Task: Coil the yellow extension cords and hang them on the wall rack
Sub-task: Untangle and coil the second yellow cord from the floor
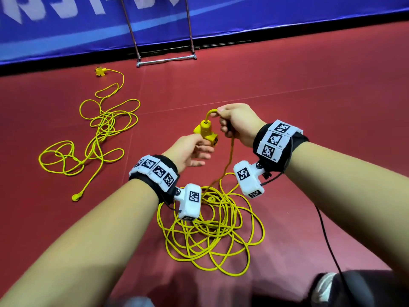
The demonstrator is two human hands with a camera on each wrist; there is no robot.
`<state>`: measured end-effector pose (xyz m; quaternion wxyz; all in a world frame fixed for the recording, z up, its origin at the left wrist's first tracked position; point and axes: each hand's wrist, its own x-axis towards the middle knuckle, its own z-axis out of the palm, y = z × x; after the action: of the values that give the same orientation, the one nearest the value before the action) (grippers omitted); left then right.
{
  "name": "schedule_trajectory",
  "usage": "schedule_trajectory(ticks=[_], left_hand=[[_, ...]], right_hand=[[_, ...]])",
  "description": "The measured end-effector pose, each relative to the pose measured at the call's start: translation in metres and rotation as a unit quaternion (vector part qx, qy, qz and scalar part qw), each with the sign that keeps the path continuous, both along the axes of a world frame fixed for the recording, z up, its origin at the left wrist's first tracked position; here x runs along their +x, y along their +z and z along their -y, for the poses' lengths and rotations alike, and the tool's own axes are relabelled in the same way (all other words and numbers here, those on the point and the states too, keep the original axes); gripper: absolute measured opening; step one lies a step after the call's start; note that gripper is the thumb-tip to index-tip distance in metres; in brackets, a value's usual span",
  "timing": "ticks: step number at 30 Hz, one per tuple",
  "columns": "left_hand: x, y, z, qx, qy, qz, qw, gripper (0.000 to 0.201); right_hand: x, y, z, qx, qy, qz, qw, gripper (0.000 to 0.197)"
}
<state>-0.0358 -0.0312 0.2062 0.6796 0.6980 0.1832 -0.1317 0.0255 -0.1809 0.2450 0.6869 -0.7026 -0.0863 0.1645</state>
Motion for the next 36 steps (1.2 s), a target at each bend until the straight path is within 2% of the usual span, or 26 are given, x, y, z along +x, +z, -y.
schedule_trajectory(ticks=[5, 7, 10, 13, 16, 18, 25, 29, 32, 36], left_hand=[[0.004, 0.021, -0.008, -0.144, 0.01, -0.021, 0.989, 0.049], [0.004, 0.027, -0.014, -0.184, 0.039, -0.028, 0.982, 0.058], [-0.001, 0.039, -0.018, -0.233, 0.108, -0.046, 0.965, 0.05], [-0.006, 0.052, -0.023, -0.244, 0.13, -0.051, 0.96, 0.037], [-0.008, 0.066, -0.027, -0.308, 0.143, -0.059, 0.939, 0.037], [-0.008, 0.075, -0.03, -0.334, 0.171, -0.049, 0.926, 0.036], [-0.023, 0.104, -0.038, -0.379, 0.225, -0.025, 0.897, 0.039], [-0.02, 0.108, -0.044, -0.338, 0.26, 0.007, 0.905, 0.036], [-0.018, 0.114, -0.056, -0.348, 0.293, 0.042, 0.89, 0.036], [-0.024, 0.119, -0.073, -0.33, 0.3, 0.07, 0.892, 0.037]], right_hand=[[-0.013, 0.003, -0.009, -0.019, 0.102, 0.021, 0.994, 0.024], [-0.018, 0.006, -0.014, -0.037, 0.129, 0.026, 0.991, 0.025], [-0.03, 0.012, -0.022, -0.111, 0.19, 0.06, 0.974, 0.024], [-0.046, 0.017, -0.033, -0.186, 0.259, 0.104, 0.942, 0.029], [-0.056, 0.026, -0.043, -0.217, 0.266, 0.169, 0.924, 0.037], [-0.06, 0.034, -0.046, -0.211, 0.253, 0.196, 0.924, 0.028], [-0.063, 0.049, -0.055, -0.194, 0.211, 0.196, 0.938, 0.01], [-0.058, 0.036, -0.055, -0.184, 0.259, 0.132, 0.939, 0.01], [-0.047, 0.025, -0.051, -0.215, 0.271, 0.106, 0.932, 0.014], [-0.04, 0.008, -0.037, -0.294, 0.269, 0.132, 0.908, 0.024]])
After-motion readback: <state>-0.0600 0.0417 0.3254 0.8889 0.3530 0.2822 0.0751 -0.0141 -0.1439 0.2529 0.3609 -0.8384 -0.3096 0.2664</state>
